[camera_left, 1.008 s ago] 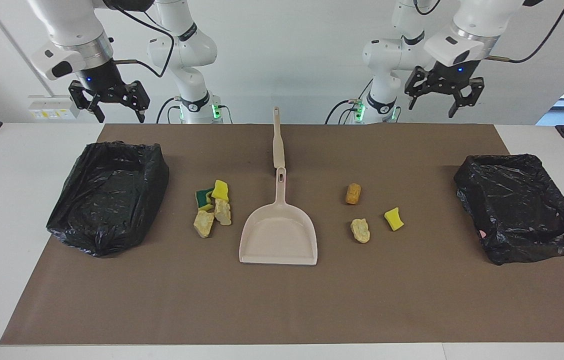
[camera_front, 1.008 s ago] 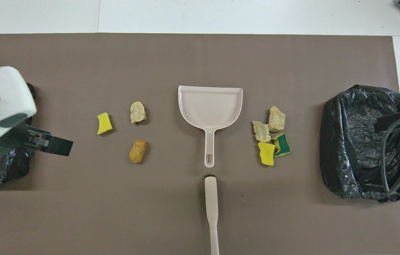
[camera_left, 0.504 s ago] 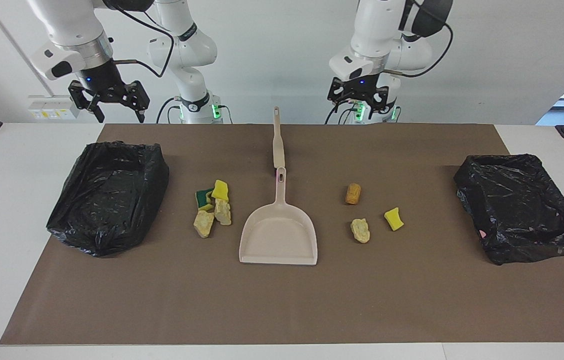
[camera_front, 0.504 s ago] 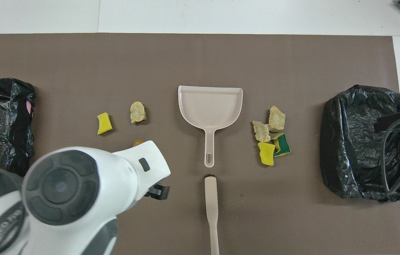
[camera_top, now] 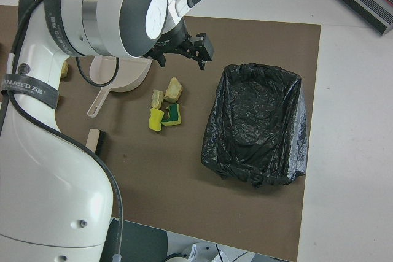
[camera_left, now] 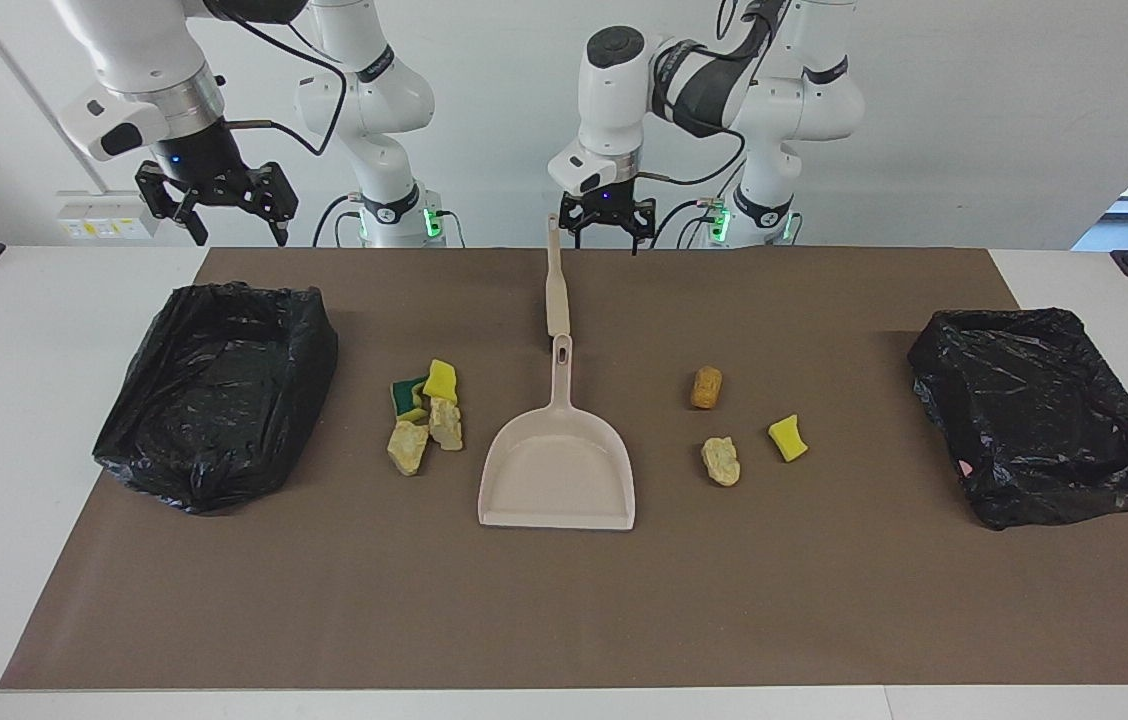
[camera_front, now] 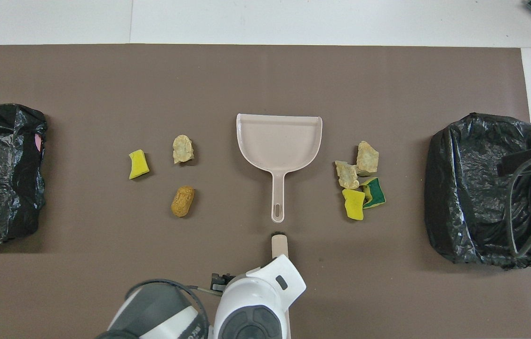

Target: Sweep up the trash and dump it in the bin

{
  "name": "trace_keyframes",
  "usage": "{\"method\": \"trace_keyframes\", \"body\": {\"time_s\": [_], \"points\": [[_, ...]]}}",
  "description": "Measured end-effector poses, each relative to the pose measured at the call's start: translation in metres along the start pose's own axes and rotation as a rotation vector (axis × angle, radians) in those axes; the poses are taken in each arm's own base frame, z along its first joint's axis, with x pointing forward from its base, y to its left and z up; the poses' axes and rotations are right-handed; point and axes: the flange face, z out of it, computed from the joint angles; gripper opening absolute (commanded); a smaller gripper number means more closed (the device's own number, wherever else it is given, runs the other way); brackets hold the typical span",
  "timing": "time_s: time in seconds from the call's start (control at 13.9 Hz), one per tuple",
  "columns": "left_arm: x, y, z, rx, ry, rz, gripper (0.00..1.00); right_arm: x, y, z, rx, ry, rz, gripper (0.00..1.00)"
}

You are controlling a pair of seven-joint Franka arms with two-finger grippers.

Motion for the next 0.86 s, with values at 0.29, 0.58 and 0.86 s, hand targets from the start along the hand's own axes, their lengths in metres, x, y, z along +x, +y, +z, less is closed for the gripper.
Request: {"method": "trace_keyframes", "body": {"time_s": [0.29, 0.58, 0.86], "points": [[-0.035, 0.034, 0.050, -0.026, -0.010, -0.028, 1.00, 0.000, 0.000, 0.000, 0.000, 0.000, 0.001, 1.00], [-0.056, 0.062, 0.068, -0.066, -0.044, -0.077, 1.00, 0.000, 0.001, 0.000, 0.000, -0.001, 0.001, 1.00], [-0.066, 0.068, 0.084, -0.064, -0.096, -0.089, 0.88, 0.000, 0.000, 0.003, 0.000, -0.005, 0.000, 1.00]]}}
